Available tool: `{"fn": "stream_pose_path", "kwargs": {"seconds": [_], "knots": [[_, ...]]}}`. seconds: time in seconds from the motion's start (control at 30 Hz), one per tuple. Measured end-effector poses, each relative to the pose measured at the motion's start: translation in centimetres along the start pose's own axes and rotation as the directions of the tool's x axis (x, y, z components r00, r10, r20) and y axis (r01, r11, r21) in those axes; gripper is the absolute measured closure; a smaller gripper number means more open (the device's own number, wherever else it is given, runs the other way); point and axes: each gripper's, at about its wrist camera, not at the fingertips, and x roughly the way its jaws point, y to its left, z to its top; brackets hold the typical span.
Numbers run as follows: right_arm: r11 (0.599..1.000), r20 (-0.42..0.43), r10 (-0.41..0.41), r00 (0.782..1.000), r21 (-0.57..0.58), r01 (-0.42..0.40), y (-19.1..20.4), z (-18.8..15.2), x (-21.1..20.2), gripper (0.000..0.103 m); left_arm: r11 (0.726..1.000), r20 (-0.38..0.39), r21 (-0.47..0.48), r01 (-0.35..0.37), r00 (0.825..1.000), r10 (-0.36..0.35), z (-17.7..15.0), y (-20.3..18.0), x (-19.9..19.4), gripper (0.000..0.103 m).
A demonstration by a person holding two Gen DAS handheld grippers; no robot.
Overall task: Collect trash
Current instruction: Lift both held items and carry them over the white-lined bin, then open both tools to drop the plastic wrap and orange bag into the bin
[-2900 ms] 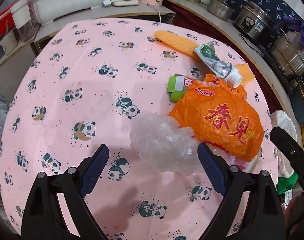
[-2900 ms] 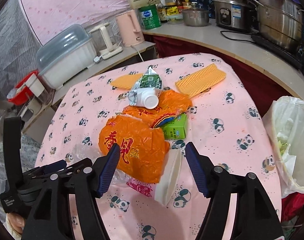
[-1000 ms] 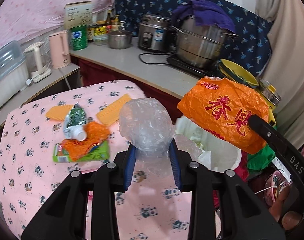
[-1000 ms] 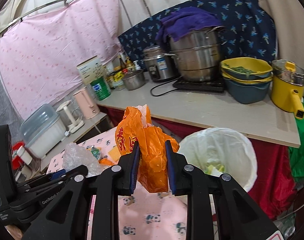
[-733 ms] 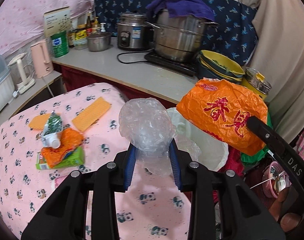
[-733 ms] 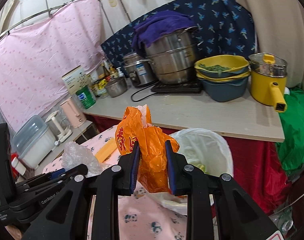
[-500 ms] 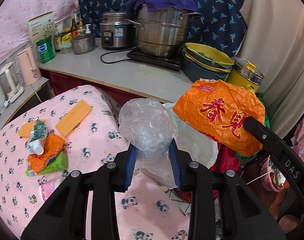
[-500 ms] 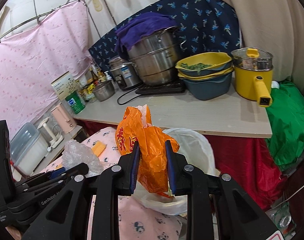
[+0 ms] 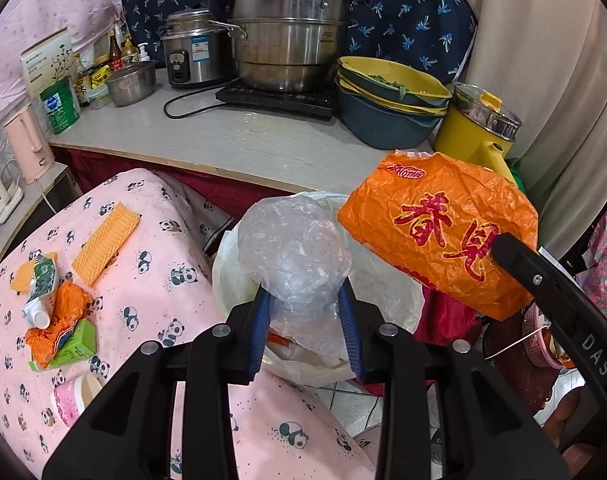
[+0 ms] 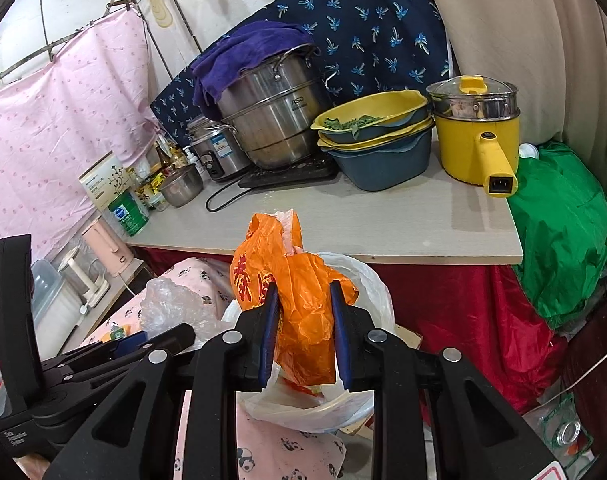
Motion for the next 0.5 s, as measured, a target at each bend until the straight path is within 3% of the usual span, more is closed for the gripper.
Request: {"fn": "stream_pose_path", "kwargs": {"seconds": [0.37, 0.5], "knots": [[1.000, -0.024, -0.017, 1.000, 0.011, 0.018, -0.5, 0.2, 2.3, 0.080, 1.000, -0.012, 0.003, 0.004, 1.000, -0.004, 0.6, -0.4, 2.6, 0.067], [1.000, -0.030, -0.018, 0.999, 0.004, 0.018, -0.2, 0.5, 3.0, 0.080, 1.000, -0.014, -0.007, 0.001, 1.000, -0.001, 0.7, -0.1, 2.9, 0.054]]}}
